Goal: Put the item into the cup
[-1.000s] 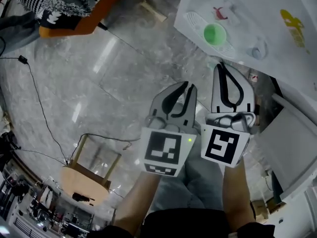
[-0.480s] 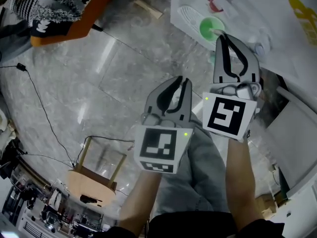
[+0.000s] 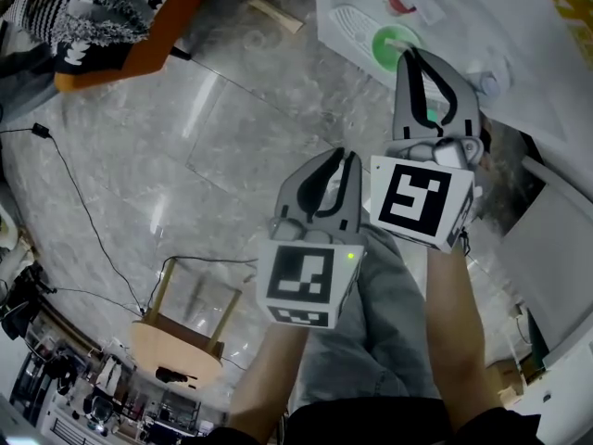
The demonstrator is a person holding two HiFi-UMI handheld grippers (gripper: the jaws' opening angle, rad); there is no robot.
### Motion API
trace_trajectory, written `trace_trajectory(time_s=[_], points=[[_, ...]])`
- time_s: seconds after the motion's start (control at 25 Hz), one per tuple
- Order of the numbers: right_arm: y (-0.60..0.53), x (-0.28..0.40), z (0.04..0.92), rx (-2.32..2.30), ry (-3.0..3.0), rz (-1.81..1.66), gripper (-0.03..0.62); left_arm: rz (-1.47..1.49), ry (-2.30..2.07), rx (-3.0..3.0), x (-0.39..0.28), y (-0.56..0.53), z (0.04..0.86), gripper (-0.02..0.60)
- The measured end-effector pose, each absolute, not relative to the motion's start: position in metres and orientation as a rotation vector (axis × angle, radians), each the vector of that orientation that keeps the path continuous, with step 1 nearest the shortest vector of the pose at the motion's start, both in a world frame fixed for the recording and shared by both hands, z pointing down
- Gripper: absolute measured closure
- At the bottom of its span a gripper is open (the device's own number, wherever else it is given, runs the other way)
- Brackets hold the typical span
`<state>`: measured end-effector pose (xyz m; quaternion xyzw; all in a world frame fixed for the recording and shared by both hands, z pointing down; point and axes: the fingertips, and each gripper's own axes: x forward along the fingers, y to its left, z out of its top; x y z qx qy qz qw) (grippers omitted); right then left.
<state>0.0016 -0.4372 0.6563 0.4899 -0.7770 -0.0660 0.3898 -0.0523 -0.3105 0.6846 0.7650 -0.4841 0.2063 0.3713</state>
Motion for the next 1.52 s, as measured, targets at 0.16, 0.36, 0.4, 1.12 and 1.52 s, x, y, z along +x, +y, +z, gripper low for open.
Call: trace_trajectory(time_s=[0.16, 0.36, 0.4, 1.12, 1.52], points=[[-0.438, 0.002, 0.656, 1.269, -1.970, -0.187, 0.574, 0.526, -1.232, 1.953, -0.051, -0.306, 0.685, 0.534], [-0.438, 0.001, 0.656, 1.268, -1.982, -0.176, 0.537, 0.519, -1.228, 1.969, -0.050, -0.308, 0.681, 0.534], [-0.438, 0.000, 0.656, 1.268, -1.982, -0.181, 0.536, 0.519, -1.228, 1.973, -0.050, -0.309, 0.681, 0.534], [-0.413, 0.001, 0.646, 1.293, -2.053, -0.154, 0.580, 0.506, -1.279, 1.969, -0.056, -0.298, 0.677, 0.534], [-0.350, 0.019, 0.637, 1.352, -2.117, -0.007, 0.582, 0.520, -1.262, 2.013, -0.037, -0.253, 0.665, 0.534]])
